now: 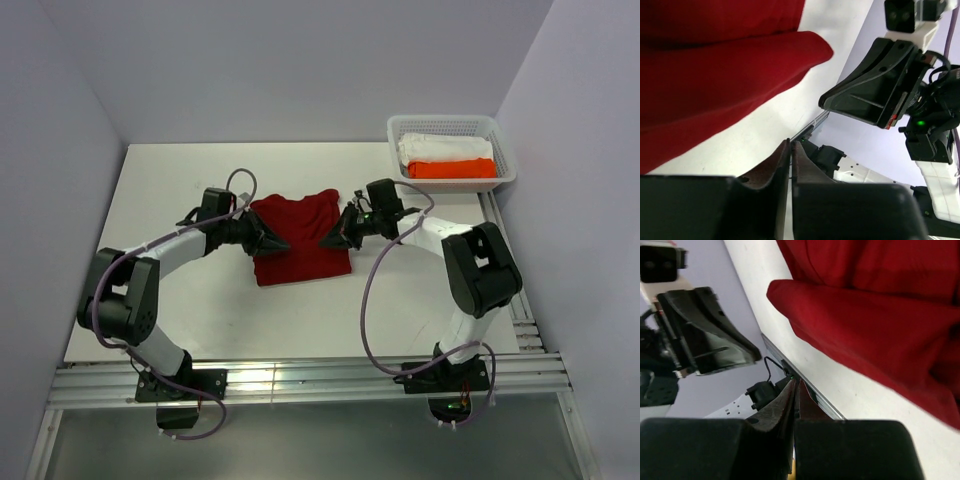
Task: Roll the t-shirts
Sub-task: Roll the tshirt
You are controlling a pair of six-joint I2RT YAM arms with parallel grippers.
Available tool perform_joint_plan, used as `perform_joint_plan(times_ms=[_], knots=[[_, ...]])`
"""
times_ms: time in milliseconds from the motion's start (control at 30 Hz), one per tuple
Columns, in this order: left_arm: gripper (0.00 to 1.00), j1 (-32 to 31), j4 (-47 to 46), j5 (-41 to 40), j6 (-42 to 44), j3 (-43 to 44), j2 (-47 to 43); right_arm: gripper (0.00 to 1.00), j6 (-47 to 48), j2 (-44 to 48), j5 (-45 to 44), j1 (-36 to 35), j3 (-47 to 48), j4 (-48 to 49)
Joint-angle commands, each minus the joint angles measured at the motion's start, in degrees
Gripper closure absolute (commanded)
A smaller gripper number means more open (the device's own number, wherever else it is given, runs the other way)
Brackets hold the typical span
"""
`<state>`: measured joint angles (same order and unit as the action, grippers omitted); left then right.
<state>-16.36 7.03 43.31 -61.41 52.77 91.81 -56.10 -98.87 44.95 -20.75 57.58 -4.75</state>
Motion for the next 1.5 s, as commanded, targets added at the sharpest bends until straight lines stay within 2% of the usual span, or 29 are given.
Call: perform_joint_plan(times_ms=[0,33,100,200,400,533,767,900,1000,1033,1100,1133,1200,1233,1300,1333,1400,1433,1467], knots=[[0.91,-0.1,-8.6,1.7,0.2,-2.1,1.2,1.0,-1.4,-2.6,2.6,-0.5,-0.5,10.9],[0.95,-0.1,-9.4,1.7,0.9,-2.5,2.0,1.0,-1.9,-4.0,2.9,-0.5,-0.5,13.3],[0.97,-0.1,-9.7,2.3,2.2,-2.8,3.0,1.0,-2.9,-5.6,3.1,-0.6,-0.5,15.1],[0.98,0.2,-9.6,2.7,5.6,-1.9,5.9,1.0,-3.3,-9.2,3.8,-0.5,0.9,17.2],[1.0,1.7,-12.1,4.1,6.8,-1.1,11.9,1.0,-1.9,-15.3,3.0,0.4,4.6,16.6],[1.0,4.1,-14.7,4.2,7.1,-1.2,14.9,1.0,-3.5,-18.9,2.6,1.9,6.1,19.8],[1.0,10.9,-12.8,6.3,8.7,3.6,16.5,1.0,-3.7,-21.1,3.5,3.6,10.4,19.8],[1.0,12.0,-9.9,6.8,10.9,4.1,16.2,1.0,-3.7,-19.4,4.3,4.2,10.5,20.1],[0.98,12.1,-8.1,5.9,12.3,3.4,11.8,0.88,-2.7,-16.7,5.0,4.7,9.9,19.4],[0.94,12.1,-7.5,5.6,12.8,3.2,10.3,0.82,-1.9,-14.7,5.3,4.8,9.1,19.2],[0.88,12.2,-4.0,4.2,14.7,3.0,6.3,0.75,1.0,-11.5,5.8,5.3,8.2,16.3],[0.77,12.2,-3.1,3.8,15.3,2.3,5.0,0.7,2.2,-10.1,5.9,5.4,6.9,15.0],[0.68,12.2,-1.1,2.8,16.8,0.8,1.2,0.67,4.6,-6.3,6.1,5.9,4.7,12.3],[0.58,12.2,-0.8,2.6,17.3,-1.2,0.0,0.61,6.3,-4.9,5.9,6.2,1.9,11.7],[0.51,12.2,-0.4,1.9,18.1,-3.5,-4.2,0.56,8.4,-0.6,5.9,6.6,-1.7,11.2],[0.47,12.2,-0.4,1.7,18.2,-6.2,-5.5,0.49,9.1,0.7,5.4,7.2,-4.7,10.6],[0.44,12.2,-1.2,1.6,17.9,-9.2,-9.4,0.42,11.0,4.0,5.2,7.7,-7.8,9.7],[0.41,12.2,-1.7,1.5,17.6,-12.2,-10.7,0.32,11.6,4.9,4.9,7.9,-10.1,8.7],[0.38,12.3,-1.9,1.3,17.3,-13.6,-13.1,0.31,12.2,5.8,3.9,8.1,-11.2,7.8]])
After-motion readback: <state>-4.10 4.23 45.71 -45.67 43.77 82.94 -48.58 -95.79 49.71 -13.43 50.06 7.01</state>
